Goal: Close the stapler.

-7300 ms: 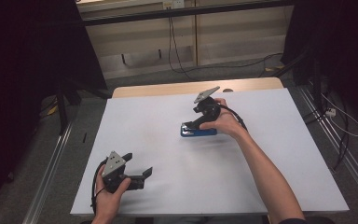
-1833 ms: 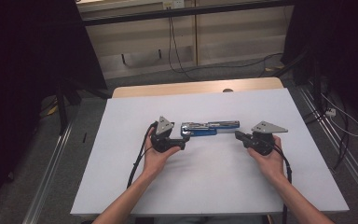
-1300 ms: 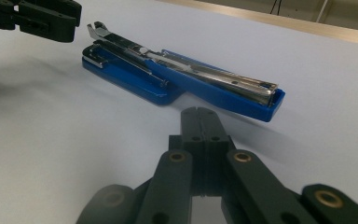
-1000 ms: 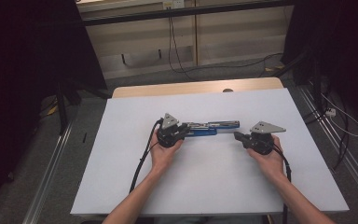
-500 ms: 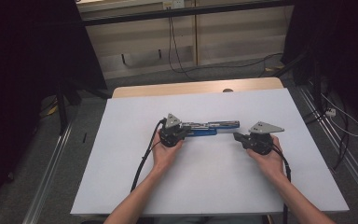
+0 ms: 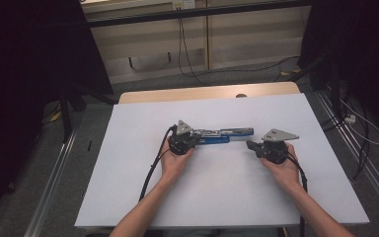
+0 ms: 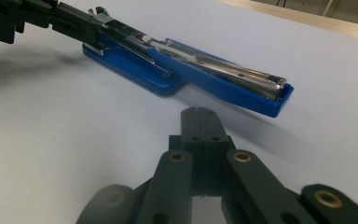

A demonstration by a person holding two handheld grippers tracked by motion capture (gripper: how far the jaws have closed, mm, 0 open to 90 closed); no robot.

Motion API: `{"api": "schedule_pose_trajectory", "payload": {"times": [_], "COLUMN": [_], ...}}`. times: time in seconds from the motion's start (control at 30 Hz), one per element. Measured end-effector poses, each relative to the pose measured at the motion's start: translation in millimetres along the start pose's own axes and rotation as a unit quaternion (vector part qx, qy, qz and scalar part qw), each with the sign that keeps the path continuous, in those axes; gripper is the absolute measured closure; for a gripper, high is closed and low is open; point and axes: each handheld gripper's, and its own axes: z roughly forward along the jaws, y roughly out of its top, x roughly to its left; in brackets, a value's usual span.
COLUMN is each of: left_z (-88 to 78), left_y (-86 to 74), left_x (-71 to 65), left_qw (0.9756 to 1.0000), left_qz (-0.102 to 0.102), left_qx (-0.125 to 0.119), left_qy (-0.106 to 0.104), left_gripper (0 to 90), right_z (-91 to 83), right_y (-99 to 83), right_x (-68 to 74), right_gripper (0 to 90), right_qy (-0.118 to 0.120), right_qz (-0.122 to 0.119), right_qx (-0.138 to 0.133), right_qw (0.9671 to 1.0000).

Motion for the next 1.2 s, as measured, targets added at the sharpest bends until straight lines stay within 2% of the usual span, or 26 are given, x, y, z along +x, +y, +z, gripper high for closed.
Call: {"api": "schedule_pose_trajectory", "payload": {"times": [0.07,0.2,0.23,0.43,0.63,0.73,0.87,1.0,1.2], "left_z": [-1.0,-1.6,-1.8,-1.8,-2.1,-2.1,-1.9,-2.1,-2.0], "left_y": [0.4,0.6,0.7,1.4,1.2,0.4,0.8,0.2,0.1], "left_x": [0.1,2.5,2.6,3.6,4.2,5.1,4.3,5.4,4.6], "left_qw": [0.9999,0.9999,0.9998,0.9998,0.9998,0.9999,0.9999,1.0,0.9999], "left_qz": [0.009,0.008,0.01,0.012,0.014,0.008,0.009,0.0,-0.001], "left_qx": [0.004,0.004,0.005,0.008,0.008,0.006,0.006,0.005,0.005], "left_qy": [0.009,0.008,0.016,0.012,0.011,0.006,0.009,0.007,0.01], "left_gripper": [90.0,90.0,90.0,90.0,90.0,90.0,90.0,90.0,90.0], "right_z": [-0.2,-0.7,-0.4,3.2,8.6,11.4,16.1,21.0,25.4], "right_y": [0.2,0.9,1.3,5.8,10.4,12.3,14.0,13.3,11.4], "right_x": [-0.4,-1.0,-1.0,-1.8,-3.4,-6.2,-10.1,-13.3,-14.2], "right_gripper": [90.0,90.0,90.0,90.0,90.0,90.0,90.0,90.0,90.0], "right_qy": [0.001,0.0,0.0,-0.001,-0.004,-0.008,-0.013,-0.016,-0.016], "right_qz": [0.002,0.004,0.004,0.001,0.003,0.001,0.009,0.018,0.017], "right_qx": [-0.001,-0.002,-0.001,0.006,0.024,0.034,0.049,0.06,0.081], "right_qw": [1.0,1.0,1.0,1.0,0.9997,0.9994,0.9987,0.9979,0.9965]}}
